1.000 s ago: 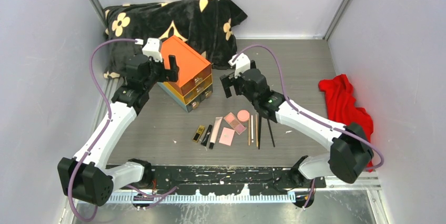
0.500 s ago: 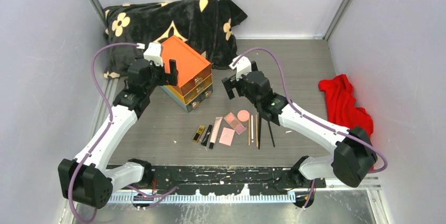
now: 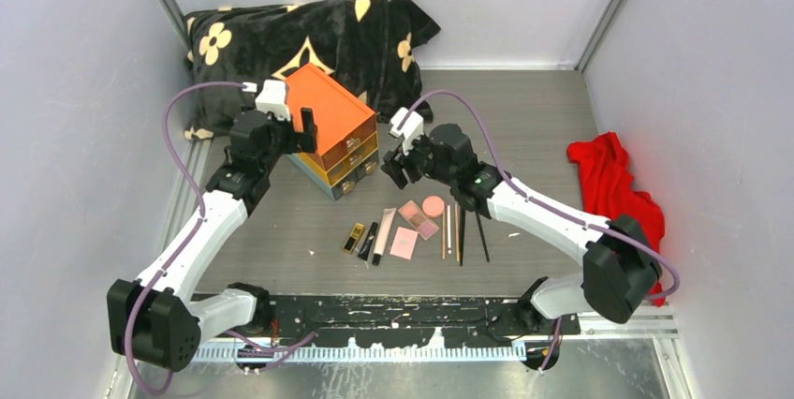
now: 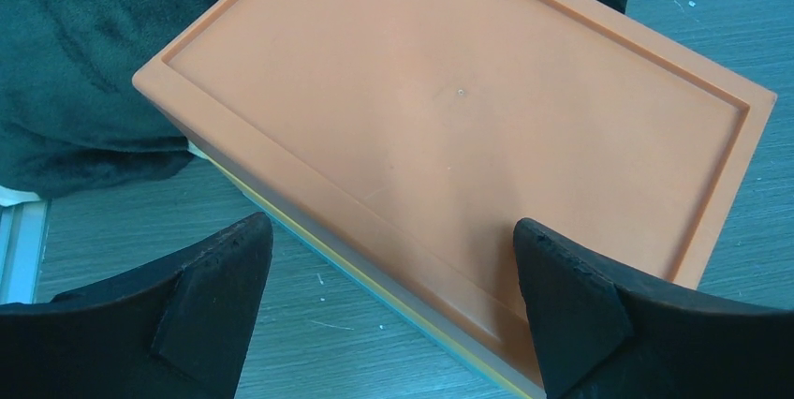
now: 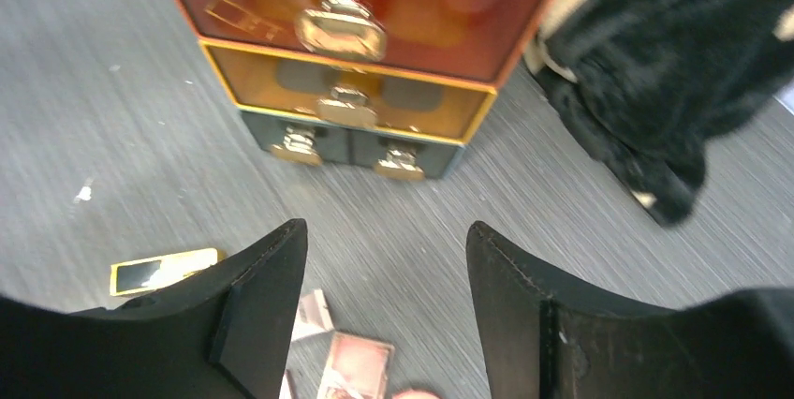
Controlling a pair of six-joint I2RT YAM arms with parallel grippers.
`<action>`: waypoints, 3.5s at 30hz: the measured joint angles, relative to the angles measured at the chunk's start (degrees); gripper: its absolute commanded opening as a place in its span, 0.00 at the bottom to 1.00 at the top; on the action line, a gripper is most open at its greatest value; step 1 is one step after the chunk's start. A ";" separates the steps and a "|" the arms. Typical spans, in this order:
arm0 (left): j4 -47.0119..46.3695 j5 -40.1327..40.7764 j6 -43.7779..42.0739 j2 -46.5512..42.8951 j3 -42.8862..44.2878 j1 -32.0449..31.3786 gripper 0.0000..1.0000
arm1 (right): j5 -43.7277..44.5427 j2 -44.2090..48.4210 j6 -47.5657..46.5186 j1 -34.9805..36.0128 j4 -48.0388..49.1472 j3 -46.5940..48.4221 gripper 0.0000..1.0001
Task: Organize the makeup
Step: Open the drawer in the storage box.
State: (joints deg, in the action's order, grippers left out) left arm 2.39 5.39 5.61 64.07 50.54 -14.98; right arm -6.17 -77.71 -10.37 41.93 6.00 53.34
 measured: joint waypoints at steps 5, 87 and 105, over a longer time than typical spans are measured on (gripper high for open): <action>-1.44 0.17 0.13 0.07 -0.68 0.00 0.99 | -8.55 -5.51 -0.04 0.00 1.46 5.14 0.72; -10.21 2.60 3.45 3.39 -2.91 0.11 0.94 | 12.26 -21.35 8.98 8.04 23.96 8.11 0.36; -20.98 8.68 6.25 11.65 -2.99 0.87 0.92 | 12.68 -16.68 8.11 8.11 24.55 2.54 0.36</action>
State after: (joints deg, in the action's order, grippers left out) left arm -18.59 14.06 11.86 75.72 47.55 -14.11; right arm 6.50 -94.39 -2.26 50.04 30.55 55.88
